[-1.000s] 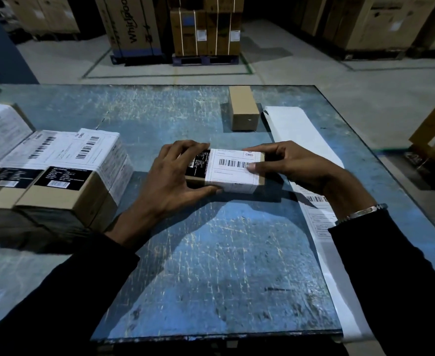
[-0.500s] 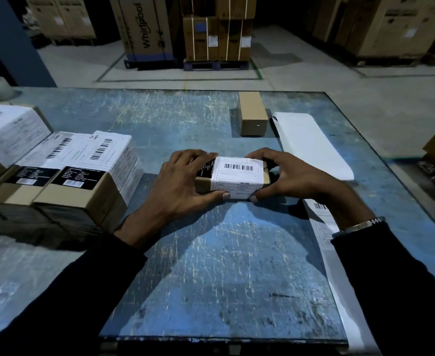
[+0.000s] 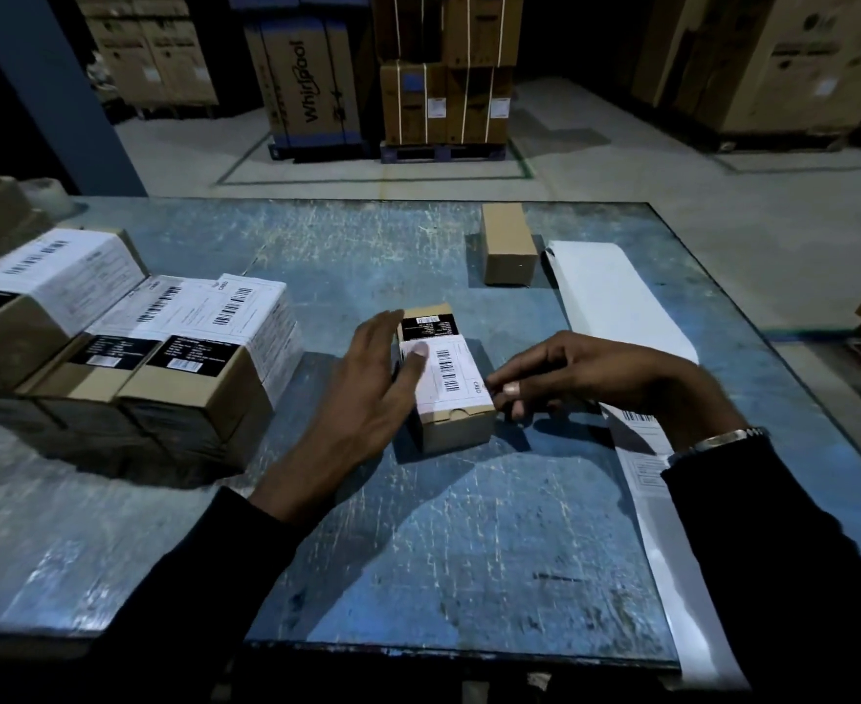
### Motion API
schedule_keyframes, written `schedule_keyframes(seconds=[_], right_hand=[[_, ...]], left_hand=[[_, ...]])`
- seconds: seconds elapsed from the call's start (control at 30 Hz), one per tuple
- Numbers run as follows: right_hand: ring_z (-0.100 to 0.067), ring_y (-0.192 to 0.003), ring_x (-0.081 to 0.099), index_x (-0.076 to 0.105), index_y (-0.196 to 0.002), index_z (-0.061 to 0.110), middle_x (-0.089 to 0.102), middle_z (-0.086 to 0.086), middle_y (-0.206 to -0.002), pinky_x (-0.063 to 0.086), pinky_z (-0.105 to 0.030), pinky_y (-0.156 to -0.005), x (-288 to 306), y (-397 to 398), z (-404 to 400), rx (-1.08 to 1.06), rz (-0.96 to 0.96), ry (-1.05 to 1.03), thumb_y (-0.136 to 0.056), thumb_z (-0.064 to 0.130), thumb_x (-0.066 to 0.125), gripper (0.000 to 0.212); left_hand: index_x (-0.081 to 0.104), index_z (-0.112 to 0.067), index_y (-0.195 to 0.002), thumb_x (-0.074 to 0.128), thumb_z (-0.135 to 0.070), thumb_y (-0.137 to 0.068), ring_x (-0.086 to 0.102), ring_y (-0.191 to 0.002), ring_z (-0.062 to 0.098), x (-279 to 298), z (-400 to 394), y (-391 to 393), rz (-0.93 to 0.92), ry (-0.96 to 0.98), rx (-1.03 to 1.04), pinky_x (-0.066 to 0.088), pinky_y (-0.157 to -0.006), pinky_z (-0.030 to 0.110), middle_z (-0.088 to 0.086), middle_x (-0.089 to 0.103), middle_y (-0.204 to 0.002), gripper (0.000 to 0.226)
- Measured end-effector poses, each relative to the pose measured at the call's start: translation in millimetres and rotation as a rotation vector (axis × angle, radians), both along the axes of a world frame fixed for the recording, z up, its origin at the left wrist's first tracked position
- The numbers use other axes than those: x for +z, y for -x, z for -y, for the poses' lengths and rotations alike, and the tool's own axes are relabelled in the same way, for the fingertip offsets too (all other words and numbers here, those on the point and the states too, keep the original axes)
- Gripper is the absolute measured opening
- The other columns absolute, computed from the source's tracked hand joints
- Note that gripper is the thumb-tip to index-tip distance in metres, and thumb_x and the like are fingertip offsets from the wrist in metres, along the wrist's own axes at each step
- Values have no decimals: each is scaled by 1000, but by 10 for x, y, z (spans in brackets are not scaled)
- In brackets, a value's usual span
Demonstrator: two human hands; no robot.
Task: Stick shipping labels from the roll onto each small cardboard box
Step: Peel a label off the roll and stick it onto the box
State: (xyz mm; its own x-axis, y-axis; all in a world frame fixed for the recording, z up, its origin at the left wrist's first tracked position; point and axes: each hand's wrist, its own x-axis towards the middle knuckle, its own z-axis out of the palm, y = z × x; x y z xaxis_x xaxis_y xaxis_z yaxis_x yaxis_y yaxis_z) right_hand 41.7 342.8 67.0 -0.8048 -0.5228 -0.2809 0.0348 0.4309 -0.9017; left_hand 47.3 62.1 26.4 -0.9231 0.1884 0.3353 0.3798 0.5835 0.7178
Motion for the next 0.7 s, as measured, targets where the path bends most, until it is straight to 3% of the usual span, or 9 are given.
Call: schedule_keyframes(seconds=[0.1, 0.2, 0.33, 0.4, 0.5, 0.6, 0.7], right_hand=[[-30, -100, 71, 77, -126, 8, 81, -14, -111, 51, -35, -82, -51, 36, 33, -3, -35, -1, -103, -2, 61, 30], [-28, -94, 73, 78, -121, 6, 80, -17, -109, 58, -32, -78, -82, 66, 74, -112, -98, 31, -102, -8, 58, 31], [-25, -87, 72, 79, -113, 4, 81, -16, -105, 59, -22, -66, -129, 98, 137, -376, -138, 116, -104, -4, 60, 23], [-23, -85, 71, 79, -112, 5, 80, -19, -106, 57, -22, -66, -157, 93, 167, -397, -133, 125, -103, 0, 65, 18], [-17, -81, 73, 79, -116, 7, 81, -16, -104, 55, -18, -64, -137, 65, 172, -322, -126, 70, -101, 4, 70, 17], [-18, -80, 72, 78, -118, 4, 81, -17, -104, 56, -17, -63, -115, 77, 164, -336, -145, 70, -102, 0, 67, 20], [-22, -82, 70, 77, -118, 2, 79, -23, -107, 60, -22, -69, -152, 110, 129, -355, -153, 60, -102, -4, 64, 21]], left_hand=[[27, -37, -166, 37, -94, -89, 31, -157, 19, 28, -173, -194, 133, 141, 25, 30, -129, 51, -3, 23, -175, 96], [11, -41, -168, 46, -106, -68, 24, -161, 25, 43, -335, -345, 216, 163, 83, 29, -128, 53, -9, 5, -178, 124], [20, -38, -166, 55, -91, -76, 42, -150, 32, 73, -431, -373, 171, 187, 142, 42, -116, 52, -3, 17, -175, 109], [24, -36, -166, 56, -83, -88, 36, -154, 32, 99, -428, -351, 201, 211, 169, 38, -119, 52, -1, 13, -177, 97], [39, -24, -161, 48, -54, -102, 30, -157, 34, 224, -295, -181, 121, 247, 106, 30, -125, 51, 10, 20, -176, 67], [34, -26, -164, 52, -19, -95, 11, -164, 30, 503, -137, 112, 39, 525, -114, 22, -128, 58, 8, 12, -179, 72], [17, -36, -169, 60, 1, -97, 0, -166, 26, 856, -148, 308, 133, 897, -359, 16, -130, 49, 7, -3, -180, 92]])
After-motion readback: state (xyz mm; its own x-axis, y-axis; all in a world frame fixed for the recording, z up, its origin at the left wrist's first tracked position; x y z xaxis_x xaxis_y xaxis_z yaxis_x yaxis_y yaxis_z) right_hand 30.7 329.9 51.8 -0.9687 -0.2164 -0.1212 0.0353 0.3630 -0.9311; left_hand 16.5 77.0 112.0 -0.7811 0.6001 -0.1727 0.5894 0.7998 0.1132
